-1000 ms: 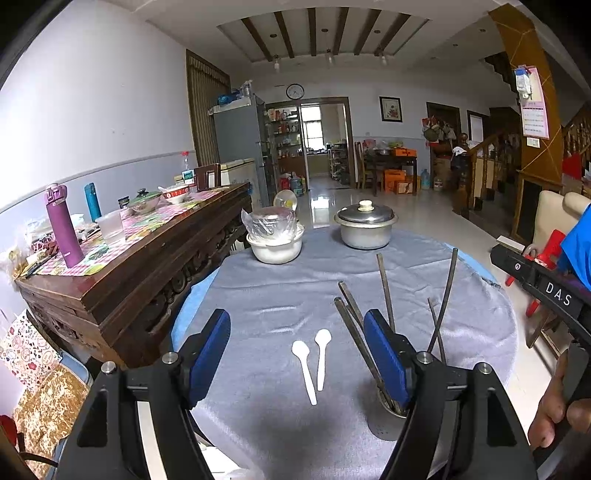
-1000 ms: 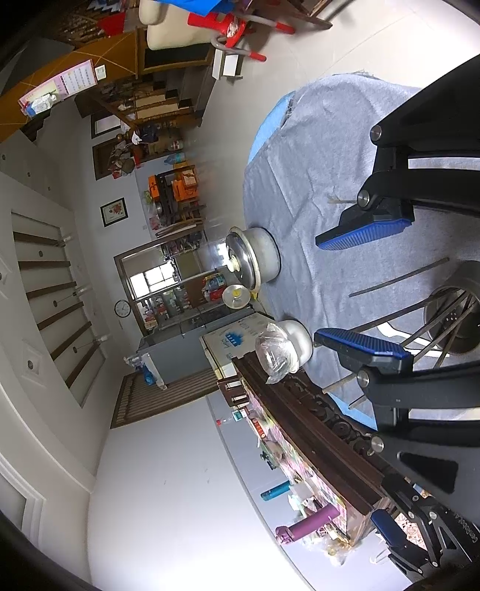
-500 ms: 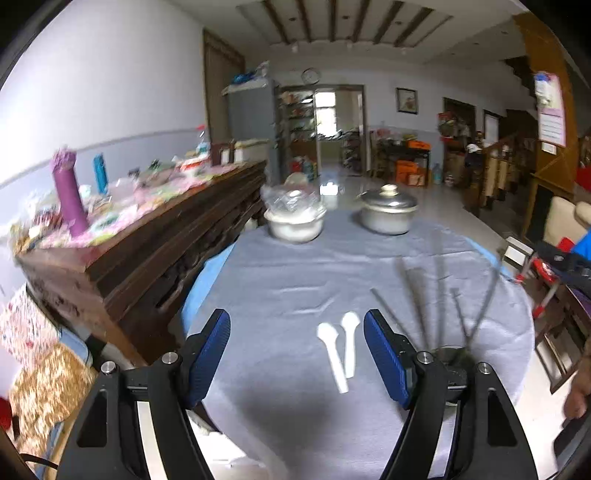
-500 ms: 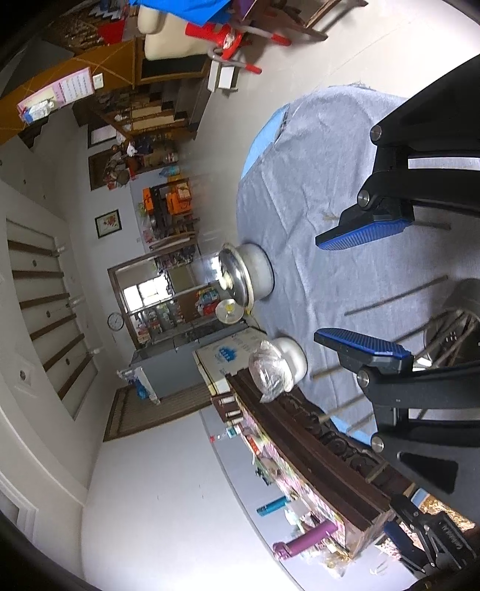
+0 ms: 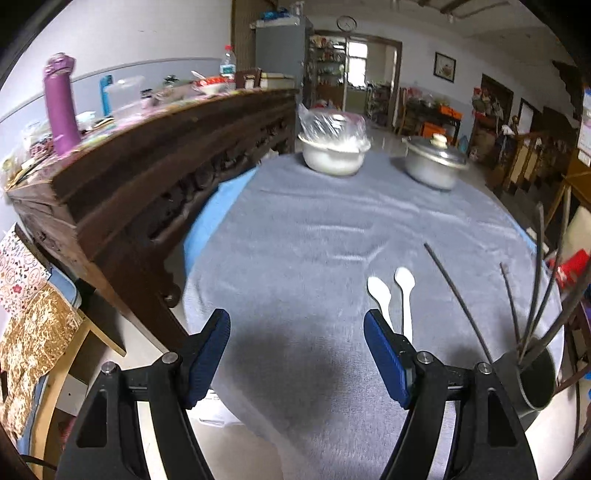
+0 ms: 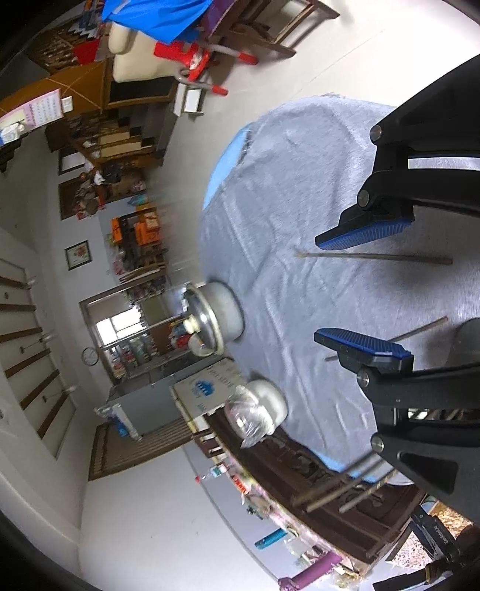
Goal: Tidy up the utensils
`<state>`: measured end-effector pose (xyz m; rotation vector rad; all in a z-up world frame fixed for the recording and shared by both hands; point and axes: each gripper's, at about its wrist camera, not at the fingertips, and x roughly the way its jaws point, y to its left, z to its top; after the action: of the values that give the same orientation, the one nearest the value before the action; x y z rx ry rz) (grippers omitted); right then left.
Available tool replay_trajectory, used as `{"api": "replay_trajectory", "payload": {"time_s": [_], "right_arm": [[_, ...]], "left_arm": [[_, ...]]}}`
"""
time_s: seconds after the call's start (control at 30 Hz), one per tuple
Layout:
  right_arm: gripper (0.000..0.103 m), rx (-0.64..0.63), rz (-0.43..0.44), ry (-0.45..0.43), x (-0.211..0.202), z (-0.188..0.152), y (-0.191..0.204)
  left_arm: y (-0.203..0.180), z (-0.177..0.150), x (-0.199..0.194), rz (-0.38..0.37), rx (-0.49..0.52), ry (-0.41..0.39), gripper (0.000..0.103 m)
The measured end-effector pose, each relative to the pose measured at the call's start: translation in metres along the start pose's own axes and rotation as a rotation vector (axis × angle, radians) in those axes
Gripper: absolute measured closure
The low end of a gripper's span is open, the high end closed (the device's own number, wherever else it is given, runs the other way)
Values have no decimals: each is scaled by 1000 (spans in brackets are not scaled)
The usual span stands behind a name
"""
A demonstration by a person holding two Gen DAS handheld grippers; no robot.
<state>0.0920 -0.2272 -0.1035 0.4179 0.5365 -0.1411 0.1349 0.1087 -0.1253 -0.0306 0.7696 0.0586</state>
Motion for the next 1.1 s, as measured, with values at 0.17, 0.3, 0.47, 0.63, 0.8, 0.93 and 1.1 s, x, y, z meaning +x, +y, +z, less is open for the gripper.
{"api": "replay_trajectory", "payload": {"time_s": [0.17,0.3,0.47,0.63,0.8,0.93,1.1], "right_arm": [[56,9,-29,50,25,-8,-11],[56,38,-39,94,44,-15,-22],[56,49,-51,135,61,-21,-30],[56,46,-54,168,78,-25,-31],[56,41,-55,189,91,-25,-29],[56,40,-56,202,102,-25,-27],[56,30,-60,216,113,-24,-22]], "left_arm": [[-15,-3,25,-6,40,42,28],[-22,-6,42,4,60,71,28],[-29,-6,60,24,73,95,28],[-35,-2,74,36,84,102,28],[-41,2,83,33,99,107,28],[-42,6,91,23,95,114,28],[-44,8,102,15,91,127,28]]}}
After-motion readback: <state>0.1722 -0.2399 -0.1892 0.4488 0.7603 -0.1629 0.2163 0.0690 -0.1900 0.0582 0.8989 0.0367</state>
